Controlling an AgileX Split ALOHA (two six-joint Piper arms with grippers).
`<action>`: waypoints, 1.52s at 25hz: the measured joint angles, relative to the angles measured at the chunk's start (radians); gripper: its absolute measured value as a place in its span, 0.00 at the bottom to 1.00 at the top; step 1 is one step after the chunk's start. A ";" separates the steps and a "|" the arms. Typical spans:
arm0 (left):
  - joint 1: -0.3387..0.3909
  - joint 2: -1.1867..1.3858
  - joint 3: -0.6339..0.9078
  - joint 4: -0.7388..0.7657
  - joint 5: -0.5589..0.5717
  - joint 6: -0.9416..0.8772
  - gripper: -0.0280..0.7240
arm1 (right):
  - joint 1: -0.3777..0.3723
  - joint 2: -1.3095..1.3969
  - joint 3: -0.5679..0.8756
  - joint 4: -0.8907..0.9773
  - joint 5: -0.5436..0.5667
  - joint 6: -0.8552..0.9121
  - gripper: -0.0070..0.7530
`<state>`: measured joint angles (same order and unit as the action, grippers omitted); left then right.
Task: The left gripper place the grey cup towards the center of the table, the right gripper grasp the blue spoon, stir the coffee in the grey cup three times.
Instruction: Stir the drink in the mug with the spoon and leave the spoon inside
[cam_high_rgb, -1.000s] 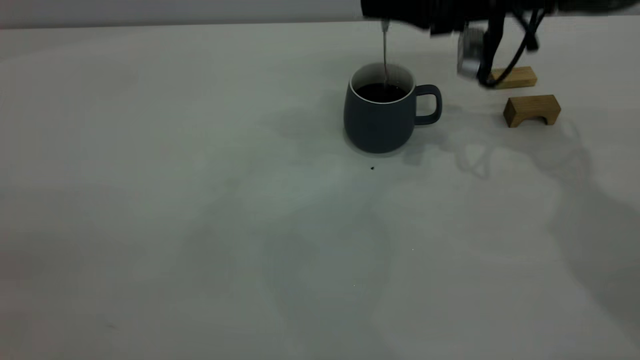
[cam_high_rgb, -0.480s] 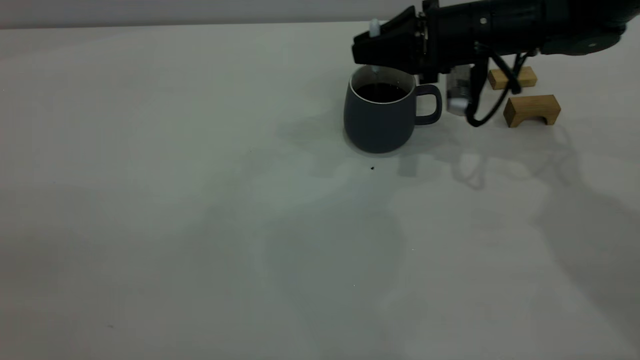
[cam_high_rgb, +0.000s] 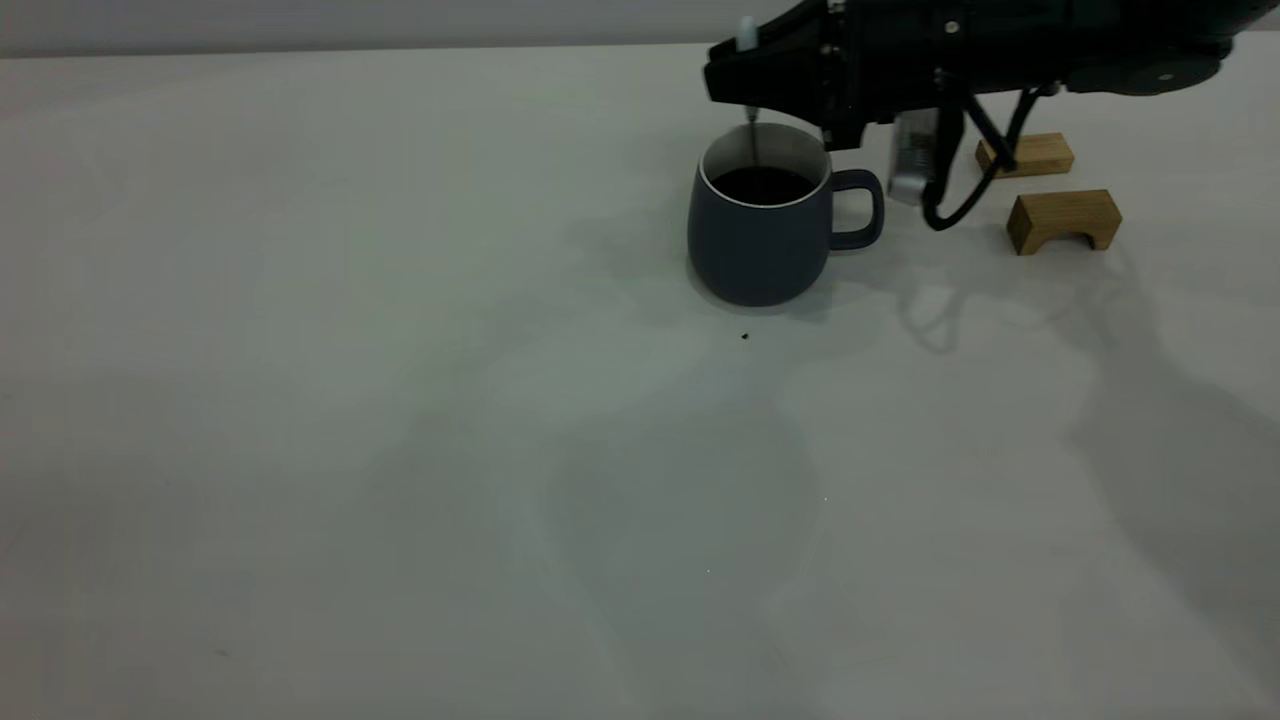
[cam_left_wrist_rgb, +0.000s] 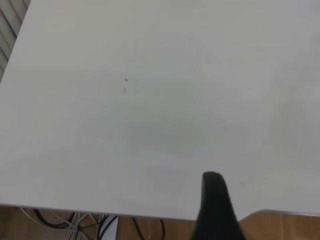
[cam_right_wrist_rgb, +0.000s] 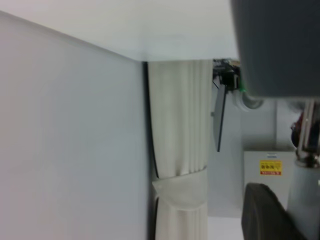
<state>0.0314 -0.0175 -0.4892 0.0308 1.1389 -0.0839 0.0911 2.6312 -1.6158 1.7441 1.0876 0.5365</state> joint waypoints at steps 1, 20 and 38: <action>0.000 0.000 0.000 0.000 0.000 0.000 0.82 | -0.013 0.000 0.000 -0.013 0.005 -0.001 0.16; 0.000 0.000 0.000 0.000 0.000 0.000 0.82 | 0.031 0.005 -0.009 0.005 0.053 -0.001 0.16; 0.000 0.000 0.000 0.000 0.000 0.000 0.82 | -0.058 -0.003 -0.014 -0.246 0.075 -0.173 0.16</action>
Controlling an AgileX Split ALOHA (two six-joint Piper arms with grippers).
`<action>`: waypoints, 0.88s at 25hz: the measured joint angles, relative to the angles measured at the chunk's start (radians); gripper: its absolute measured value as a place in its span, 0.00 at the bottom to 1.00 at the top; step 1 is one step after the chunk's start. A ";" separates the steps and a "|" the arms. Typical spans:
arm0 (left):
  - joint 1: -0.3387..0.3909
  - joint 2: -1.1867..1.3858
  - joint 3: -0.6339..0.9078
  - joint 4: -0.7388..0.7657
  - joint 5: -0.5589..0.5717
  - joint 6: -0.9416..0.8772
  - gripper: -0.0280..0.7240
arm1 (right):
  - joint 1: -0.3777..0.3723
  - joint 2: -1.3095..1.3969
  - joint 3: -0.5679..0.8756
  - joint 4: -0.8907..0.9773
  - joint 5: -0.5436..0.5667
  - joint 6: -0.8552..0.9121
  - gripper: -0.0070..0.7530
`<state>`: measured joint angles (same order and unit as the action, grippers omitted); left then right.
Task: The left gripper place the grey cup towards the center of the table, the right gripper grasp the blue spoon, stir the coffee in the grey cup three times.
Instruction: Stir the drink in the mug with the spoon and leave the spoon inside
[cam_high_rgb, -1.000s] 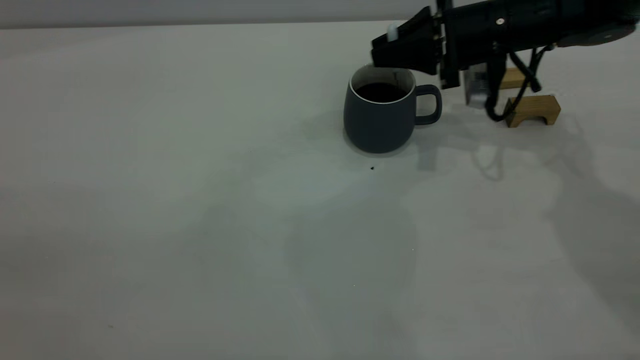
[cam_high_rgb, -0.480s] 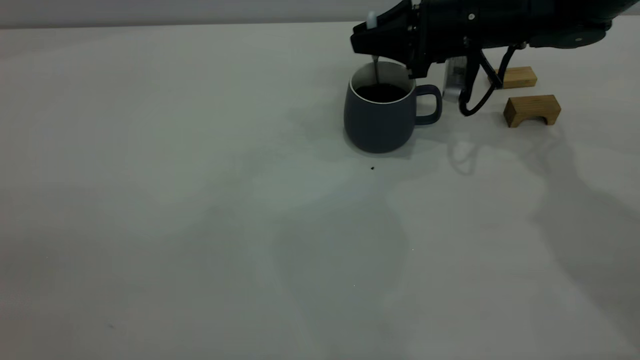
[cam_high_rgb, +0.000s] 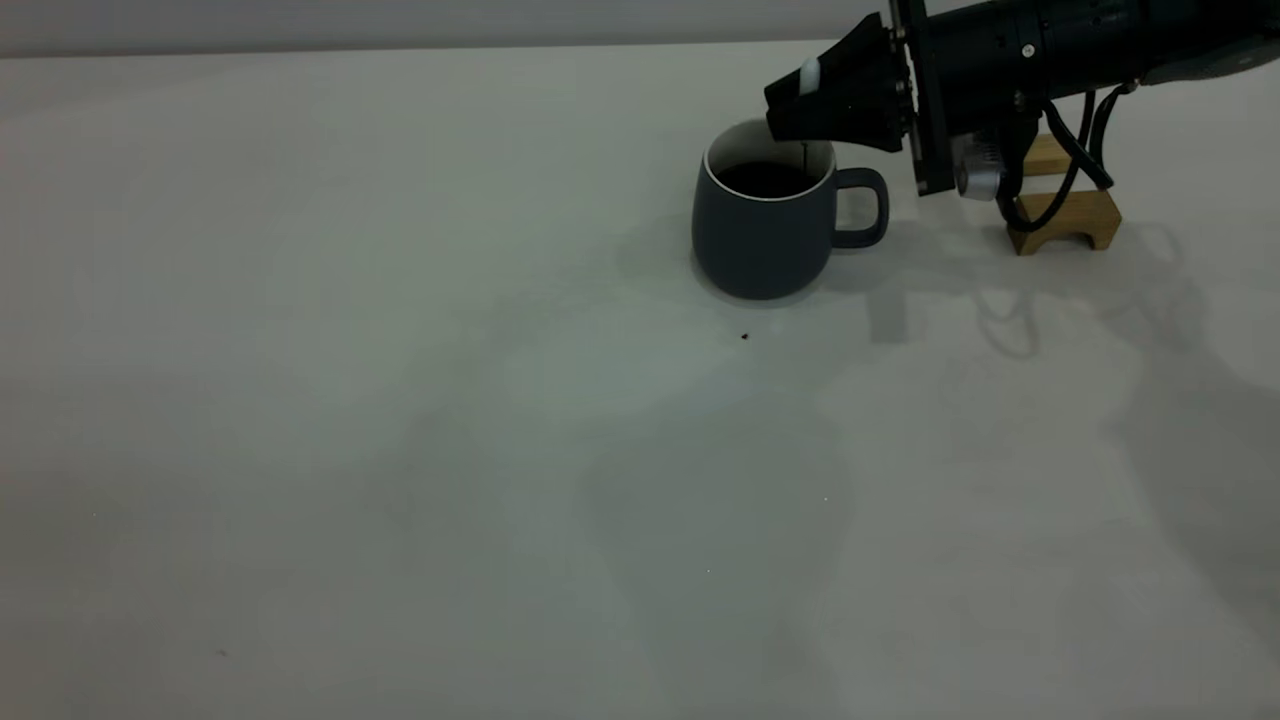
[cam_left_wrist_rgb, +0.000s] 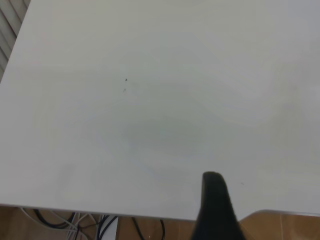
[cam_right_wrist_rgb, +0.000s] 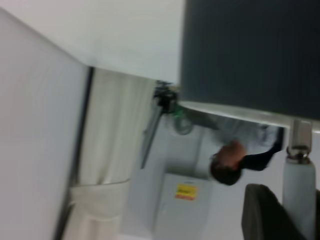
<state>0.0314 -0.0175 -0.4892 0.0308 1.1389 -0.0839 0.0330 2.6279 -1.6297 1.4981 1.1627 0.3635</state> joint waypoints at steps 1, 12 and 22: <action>0.000 0.000 0.000 0.000 0.000 0.000 0.82 | 0.006 0.000 -0.002 -0.004 0.000 0.000 0.16; 0.000 0.000 0.000 0.001 0.000 0.000 0.82 | 0.099 0.000 -0.003 0.245 -0.044 0.044 0.16; 0.000 0.000 0.000 0.001 0.000 0.000 0.82 | 0.033 0.001 -0.003 0.163 -0.034 0.035 0.16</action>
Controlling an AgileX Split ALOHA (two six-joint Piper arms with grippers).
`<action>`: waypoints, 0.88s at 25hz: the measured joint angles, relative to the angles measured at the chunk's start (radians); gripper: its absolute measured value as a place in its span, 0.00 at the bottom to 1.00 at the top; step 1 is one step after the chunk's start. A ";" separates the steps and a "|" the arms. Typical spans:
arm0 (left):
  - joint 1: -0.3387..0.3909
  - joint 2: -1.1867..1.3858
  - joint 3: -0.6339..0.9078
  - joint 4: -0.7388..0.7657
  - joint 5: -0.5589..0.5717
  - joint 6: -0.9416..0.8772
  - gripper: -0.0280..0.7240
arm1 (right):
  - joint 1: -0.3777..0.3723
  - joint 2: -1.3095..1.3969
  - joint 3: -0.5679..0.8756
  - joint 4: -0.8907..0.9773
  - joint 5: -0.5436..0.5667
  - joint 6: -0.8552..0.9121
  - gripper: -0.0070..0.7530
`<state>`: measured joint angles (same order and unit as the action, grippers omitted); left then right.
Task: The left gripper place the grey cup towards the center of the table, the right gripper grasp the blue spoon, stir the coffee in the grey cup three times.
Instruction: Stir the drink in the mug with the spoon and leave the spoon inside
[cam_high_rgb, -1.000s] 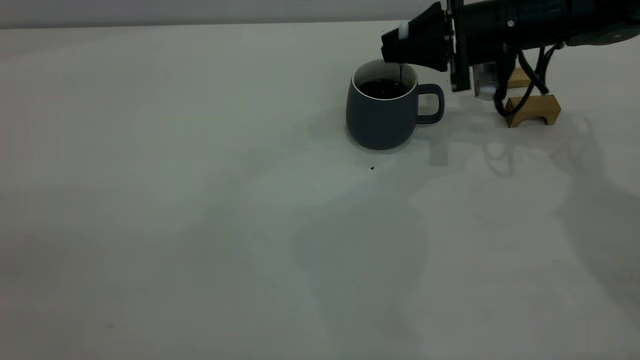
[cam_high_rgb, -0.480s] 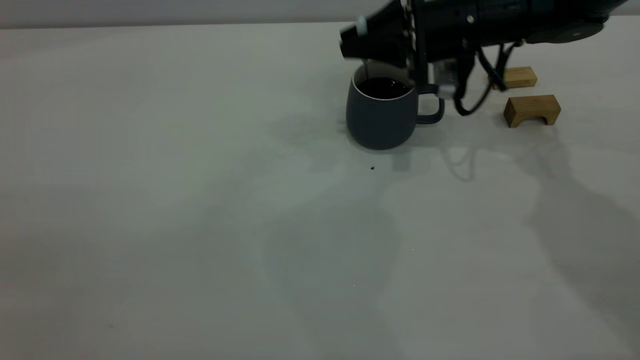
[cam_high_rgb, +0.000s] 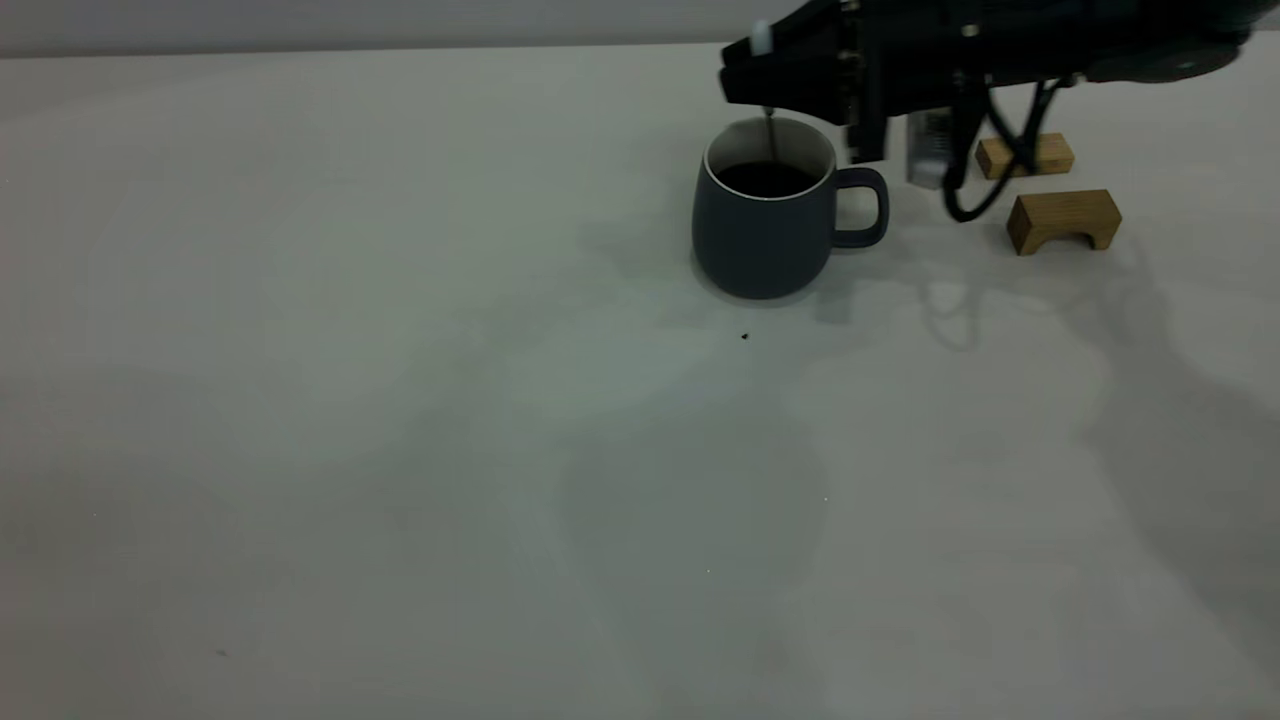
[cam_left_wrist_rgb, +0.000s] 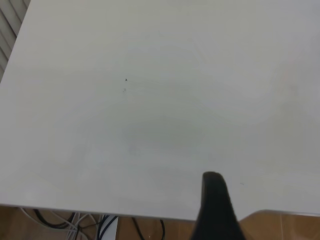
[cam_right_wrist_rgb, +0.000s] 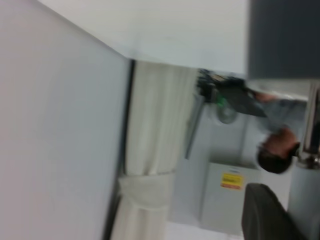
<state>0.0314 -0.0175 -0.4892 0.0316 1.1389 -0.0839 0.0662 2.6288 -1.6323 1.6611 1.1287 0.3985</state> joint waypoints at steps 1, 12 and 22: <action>0.000 0.000 0.000 0.000 0.000 0.000 0.82 | -0.009 0.000 0.000 -0.023 0.009 0.000 0.16; 0.000 0.000 0.000 0.000 0.000 0.000 0.82 | -0.045 0.000 0.000 -0.170 0.042 -0.008 0.16; 0.000 0.000 0.000 0.000 0.000 0.000 0.82 | -0.047 0.000 0.000 -0.204 0.032 -0.009 0.46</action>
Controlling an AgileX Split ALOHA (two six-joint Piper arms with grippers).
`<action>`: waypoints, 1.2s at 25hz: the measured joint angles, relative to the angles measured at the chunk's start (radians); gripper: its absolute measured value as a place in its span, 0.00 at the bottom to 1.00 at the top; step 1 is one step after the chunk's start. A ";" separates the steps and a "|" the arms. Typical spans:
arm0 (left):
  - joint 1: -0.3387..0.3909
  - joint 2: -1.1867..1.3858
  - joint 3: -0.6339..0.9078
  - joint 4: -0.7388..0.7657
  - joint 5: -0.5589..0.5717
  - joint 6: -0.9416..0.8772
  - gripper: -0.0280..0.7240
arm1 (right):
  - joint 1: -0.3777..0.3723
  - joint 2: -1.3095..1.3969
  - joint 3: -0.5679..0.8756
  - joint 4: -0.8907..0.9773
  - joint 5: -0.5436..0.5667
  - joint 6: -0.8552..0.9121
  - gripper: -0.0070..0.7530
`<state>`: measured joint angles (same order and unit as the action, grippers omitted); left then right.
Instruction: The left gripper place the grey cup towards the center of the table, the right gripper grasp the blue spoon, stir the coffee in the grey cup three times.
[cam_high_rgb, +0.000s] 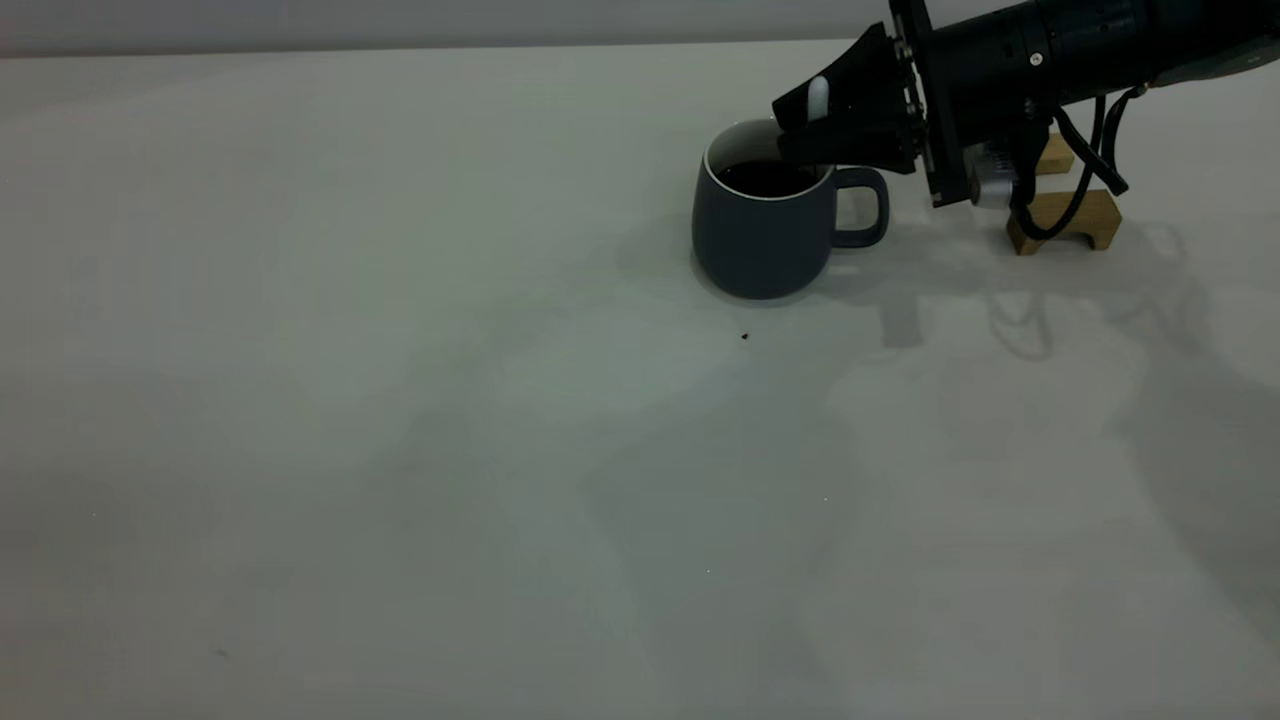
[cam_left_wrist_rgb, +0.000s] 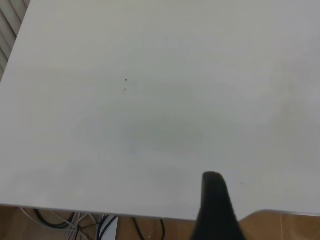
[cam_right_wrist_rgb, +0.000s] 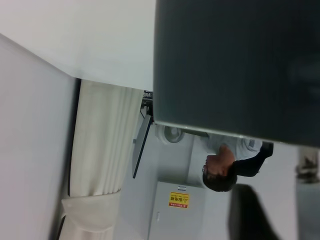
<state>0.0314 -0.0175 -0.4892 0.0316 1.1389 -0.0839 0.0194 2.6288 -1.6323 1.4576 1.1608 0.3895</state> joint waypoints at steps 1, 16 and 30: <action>0.000 0.000 0.000 0.000 0.000 0.000 0.82 | 0.000 0.000 0.000 -0.005 0.000 -0.001 0.54; 0.000 0.000 0.000 0.000 0.000 0.000 0.82 | 0.000 -0.206 0.000 -0.359 0.004 -0.464 0.77; 0.000 0.000 0.000 0.000 0.000 0.000 0.82 | 0.000 -0.506 0.001 -0.809 0.032 -0.781 0.41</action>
<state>0.0314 -0.0175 -0.4892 0.0316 1.1389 -0.0839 0.0194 2.1226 -1.6313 0.6487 1.1933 -0.3917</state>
